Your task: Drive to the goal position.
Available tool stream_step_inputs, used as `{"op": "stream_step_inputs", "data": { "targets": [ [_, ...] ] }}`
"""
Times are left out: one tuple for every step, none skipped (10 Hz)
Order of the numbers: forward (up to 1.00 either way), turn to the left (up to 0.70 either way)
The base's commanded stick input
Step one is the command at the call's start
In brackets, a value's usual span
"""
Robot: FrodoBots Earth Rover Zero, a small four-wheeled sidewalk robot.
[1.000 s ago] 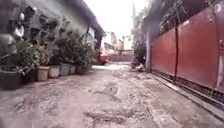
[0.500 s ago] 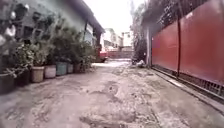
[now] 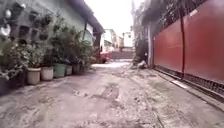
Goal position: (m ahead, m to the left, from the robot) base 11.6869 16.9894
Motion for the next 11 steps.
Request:
{"op": "stream_step_inputs", "data": {
  "targets": [
    [0.30,0.00],
    [0.30,0.00],
    [0.30,0.00],
    [0.30,0.00],
    [0.30,0.15],
    [0.30,0.18],
    [0.30,0.00],
    [0.30,0.00],
    [0.30,0.00],
    [0.30,0.00],
    [0.30,0.00]
  ]
}}
